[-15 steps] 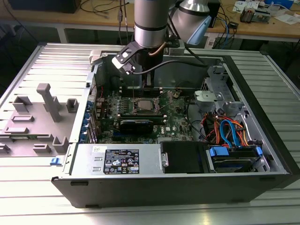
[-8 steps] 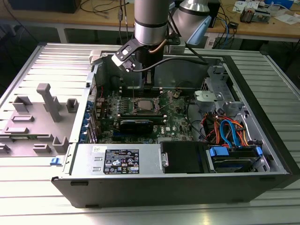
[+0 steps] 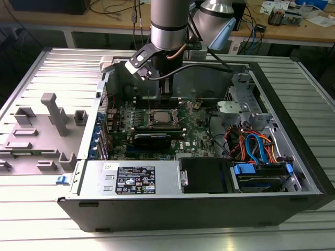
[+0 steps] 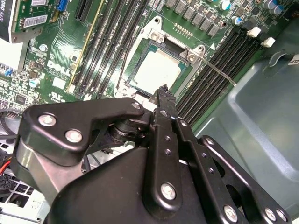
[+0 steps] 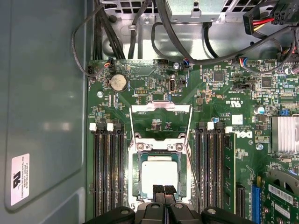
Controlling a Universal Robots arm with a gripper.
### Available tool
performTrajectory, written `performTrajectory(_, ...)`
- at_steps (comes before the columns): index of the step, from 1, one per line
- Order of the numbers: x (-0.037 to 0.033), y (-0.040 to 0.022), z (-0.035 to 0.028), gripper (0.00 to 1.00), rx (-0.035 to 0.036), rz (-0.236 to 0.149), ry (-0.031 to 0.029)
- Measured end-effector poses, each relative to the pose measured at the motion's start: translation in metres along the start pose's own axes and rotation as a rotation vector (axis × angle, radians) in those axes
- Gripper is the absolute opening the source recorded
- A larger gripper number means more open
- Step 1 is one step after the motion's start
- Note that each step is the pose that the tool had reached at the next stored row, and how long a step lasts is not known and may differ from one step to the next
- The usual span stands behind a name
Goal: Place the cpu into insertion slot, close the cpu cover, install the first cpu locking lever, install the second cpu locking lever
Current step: 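Close the cpu cover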
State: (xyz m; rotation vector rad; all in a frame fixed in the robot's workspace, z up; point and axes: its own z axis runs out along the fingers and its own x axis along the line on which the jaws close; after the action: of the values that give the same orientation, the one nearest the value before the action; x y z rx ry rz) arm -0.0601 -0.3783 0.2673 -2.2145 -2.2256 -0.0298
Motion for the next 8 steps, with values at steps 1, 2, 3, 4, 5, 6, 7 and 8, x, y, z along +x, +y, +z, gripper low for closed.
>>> performTrajectory(1,0.0,0.0002,0.0,0.11,0.0,0.0,0.0)
performTrajectory(2,0.0,0.0003,0.0,0.11,0.0,0.0,0.0)
performTrajectory(3,0.0,0.0005,0.0,0.11,0.0,0.0,0.0)
performTrajectory(4,0.0,0.0007,0.0,0.11,0.0,0.0,0.0)
performTrajectory(5,0.0,0.0011,0.0,0.11,0.0,0.0,0.0)
performTrajectory(6,0.0,0.0015,0.0,0.11,-0.0001,0.0,0.0)
performTrajectory(7,0.0,0.002,0.0,0.11,-0.0001,0.0,0.0)
performTrajectory(8,0.0,0.0023,0.0,0.11,0.0,0.0,0.0)
